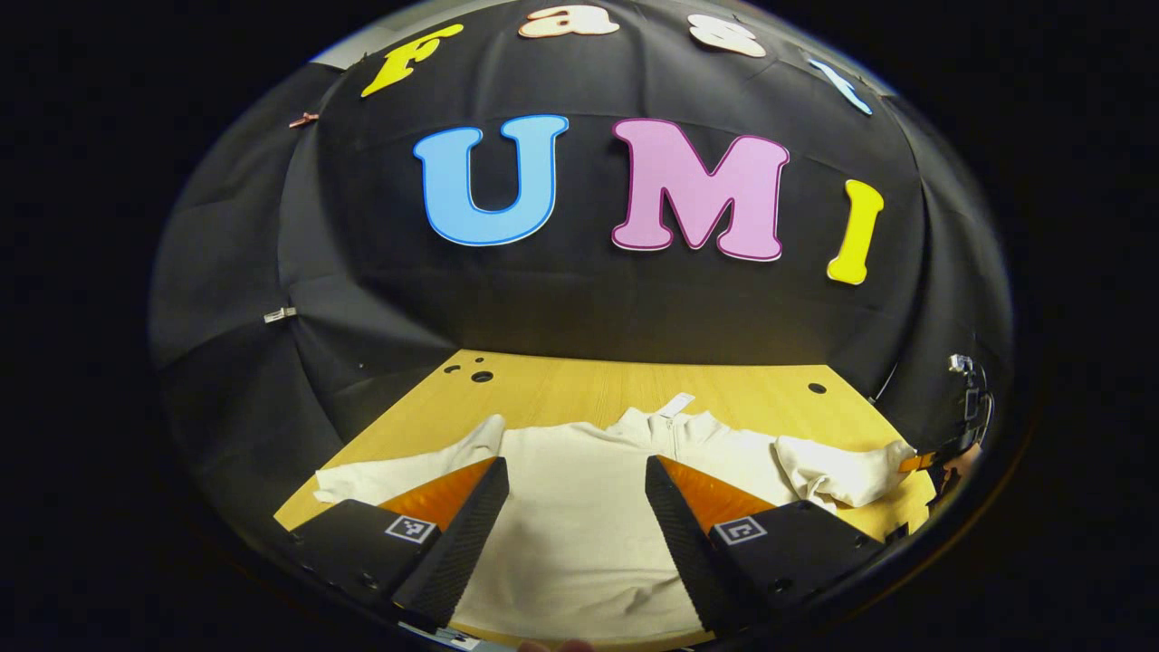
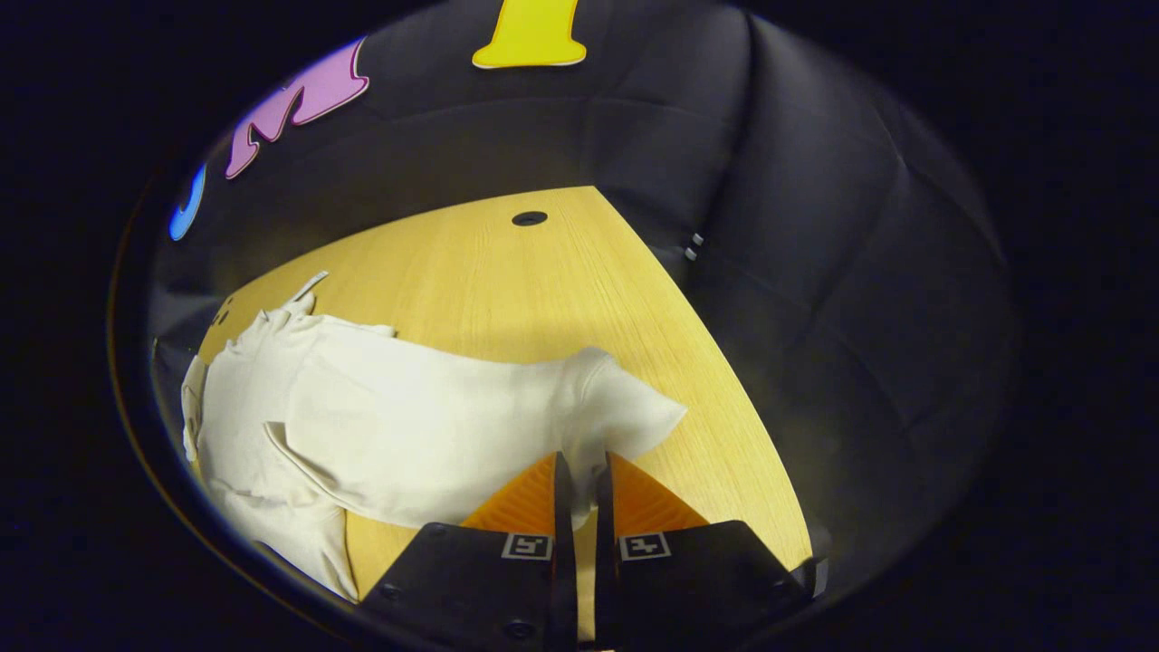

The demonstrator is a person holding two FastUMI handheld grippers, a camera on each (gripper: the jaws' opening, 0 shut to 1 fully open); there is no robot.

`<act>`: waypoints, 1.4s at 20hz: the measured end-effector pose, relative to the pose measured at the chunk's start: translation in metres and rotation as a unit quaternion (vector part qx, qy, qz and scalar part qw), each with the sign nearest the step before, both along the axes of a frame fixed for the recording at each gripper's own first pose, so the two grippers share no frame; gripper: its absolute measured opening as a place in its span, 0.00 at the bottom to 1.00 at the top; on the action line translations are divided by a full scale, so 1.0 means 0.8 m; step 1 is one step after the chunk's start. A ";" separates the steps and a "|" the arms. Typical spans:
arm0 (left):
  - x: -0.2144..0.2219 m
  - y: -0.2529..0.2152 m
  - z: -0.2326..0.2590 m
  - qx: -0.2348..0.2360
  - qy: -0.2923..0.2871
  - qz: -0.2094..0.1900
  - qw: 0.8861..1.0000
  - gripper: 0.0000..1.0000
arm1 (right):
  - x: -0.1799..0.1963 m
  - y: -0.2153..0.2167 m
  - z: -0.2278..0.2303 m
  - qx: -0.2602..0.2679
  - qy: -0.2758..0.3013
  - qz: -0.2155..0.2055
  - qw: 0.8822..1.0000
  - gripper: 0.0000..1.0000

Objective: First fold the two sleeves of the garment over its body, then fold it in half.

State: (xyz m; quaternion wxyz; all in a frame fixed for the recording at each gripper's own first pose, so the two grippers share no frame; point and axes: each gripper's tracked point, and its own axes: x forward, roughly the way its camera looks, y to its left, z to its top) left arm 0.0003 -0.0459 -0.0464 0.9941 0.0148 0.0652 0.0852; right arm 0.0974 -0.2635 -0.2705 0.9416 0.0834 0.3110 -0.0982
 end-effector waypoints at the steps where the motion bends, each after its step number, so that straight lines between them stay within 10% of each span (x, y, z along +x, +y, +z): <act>1: 0.001 0.006 0.000 0.000 0.000 -0.005 1.000 0.95 | -0.008 0.004 0.008 -0.001 -0.005 -0.007 1.000 0.12; 14: 0.008 0.101 -0.010 -0.019 -0.003 -0.054 0.998 0.96 | -0.079 0.148 0.121 0.025 -0.091 -0.044 0.995 0.12; 28: 0.006 0.198 -0.019 -0.035 -0.004 -0.037 0.999 0.96 | -0.027 0.373 0.210 0.033 -0.155 0.080 0.984 0.12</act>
